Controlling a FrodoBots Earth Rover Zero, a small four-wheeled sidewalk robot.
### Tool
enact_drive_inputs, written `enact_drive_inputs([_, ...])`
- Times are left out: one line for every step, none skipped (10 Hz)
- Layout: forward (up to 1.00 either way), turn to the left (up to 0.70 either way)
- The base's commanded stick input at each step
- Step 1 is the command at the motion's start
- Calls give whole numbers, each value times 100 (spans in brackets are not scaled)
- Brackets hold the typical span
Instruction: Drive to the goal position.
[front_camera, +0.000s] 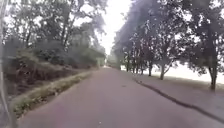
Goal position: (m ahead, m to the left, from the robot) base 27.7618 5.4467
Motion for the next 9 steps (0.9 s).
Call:
enact_drive_inputs([70, 0])
enact_drive_inputs([70, 0])
enact_drive_inputs([70, 0])
enact_drive_inputs([70, 1])
enact_drive_inputs([70, 1])
enact_drive_inputs([70, 2])
enact_drive_inputs([70, 3])
enact_drive_inputs([70, 4])
enact_drive_inputs([70, 3])
